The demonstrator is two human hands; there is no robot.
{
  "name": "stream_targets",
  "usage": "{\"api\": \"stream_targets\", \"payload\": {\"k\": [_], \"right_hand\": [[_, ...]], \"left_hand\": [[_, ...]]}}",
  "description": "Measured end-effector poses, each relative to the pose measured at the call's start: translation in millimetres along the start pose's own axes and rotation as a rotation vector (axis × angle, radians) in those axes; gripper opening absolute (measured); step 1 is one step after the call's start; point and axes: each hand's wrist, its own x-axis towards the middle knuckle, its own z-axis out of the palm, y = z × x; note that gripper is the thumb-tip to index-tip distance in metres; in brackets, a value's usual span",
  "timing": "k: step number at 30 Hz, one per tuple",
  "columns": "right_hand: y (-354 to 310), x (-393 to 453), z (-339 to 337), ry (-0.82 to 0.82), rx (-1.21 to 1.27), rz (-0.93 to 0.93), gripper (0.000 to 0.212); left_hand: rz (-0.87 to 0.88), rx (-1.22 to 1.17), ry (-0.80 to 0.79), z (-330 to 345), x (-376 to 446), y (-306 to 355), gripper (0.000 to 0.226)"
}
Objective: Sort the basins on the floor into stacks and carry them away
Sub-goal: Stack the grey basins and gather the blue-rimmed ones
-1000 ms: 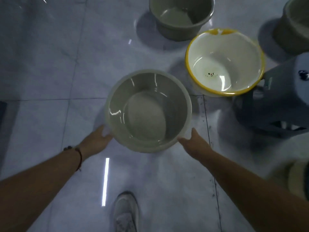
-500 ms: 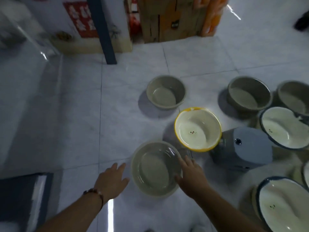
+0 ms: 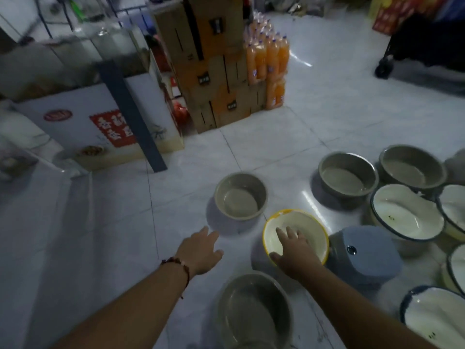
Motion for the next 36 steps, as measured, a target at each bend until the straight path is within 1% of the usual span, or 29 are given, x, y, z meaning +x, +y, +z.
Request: {"api": "stream_targets", "payload": {"k": [4, 7, 9, 10, 14, 17, 22, 25, 29, 32, 36], "right_hand": [[-50.5, 40.9, -23.6, 0.079, -0.038, 0.006, 0.076], [-88.3, 75.3, -26.8, 0.103, -0.066, 0.072, 0.076], [-126.6, 102.4, -20.8, 0.102, -0.061, 0.139, 0.074], [-146.6, 111.5, -17.5, 0.091, -0.038, 0.177, 0.073], [-214.7, 136.3, -16.1, 0.005, 0.000, 0.252, 0.069], [-240.4, 166.2, -18.6, 0.034, -0.007, 0.262, 0.070], [-248.0, 224.6, -3.5, 0.032, 0.111, 0.366, 0.072], [-237.1, 257.5, 8.5, -0.003, 0.177, 0.423, 0.073], [-204.6, 308.6, 21.7, -0.071, 0.226, 0.492, 0.073], [-172.7, 365.9, 28.2, -0.075, 0.252, 0.529, 0.072], [-134.0, 443.1, 53.8, -0.081, 0.285, 0.584, 0.074]], "left_hand": [[0.097, 0.070, 0.016, -38.2, 42.5, -47.3, 0.065], [0.155, 0.098, 0.054, -63.7, 79.8, -92.0, 0.064], [0.225, 0.111, 0.072, -80.5, 99.9, -140.5, 0.063], [0.253, 0.125, 0.059, -87.6, 109.3, -167.0, 0.063], [0.230, 0.176, -0.041, -107.1, 138.4, -258.1, 0.066], [0.251, 0.234, -0.053, -124.1, 186.9, -287.0, 0.067], [0.336, 0.250, -0.076, -144.8, 257.9, -277.1, 0.064], [0.409, 0.325, -0.140, -149.2, 298.7, -262.5, 0.066], [0.453, 0.441, -0.196, -153.6, 376.5, -238.7, 0.067], [0.496, 0.499, -0.207, -149.3, 450.5, -208.5, 0.065], [0.588, 0.511, -0.236, -116.9, 555.6, -178.6, 0.062]]}}
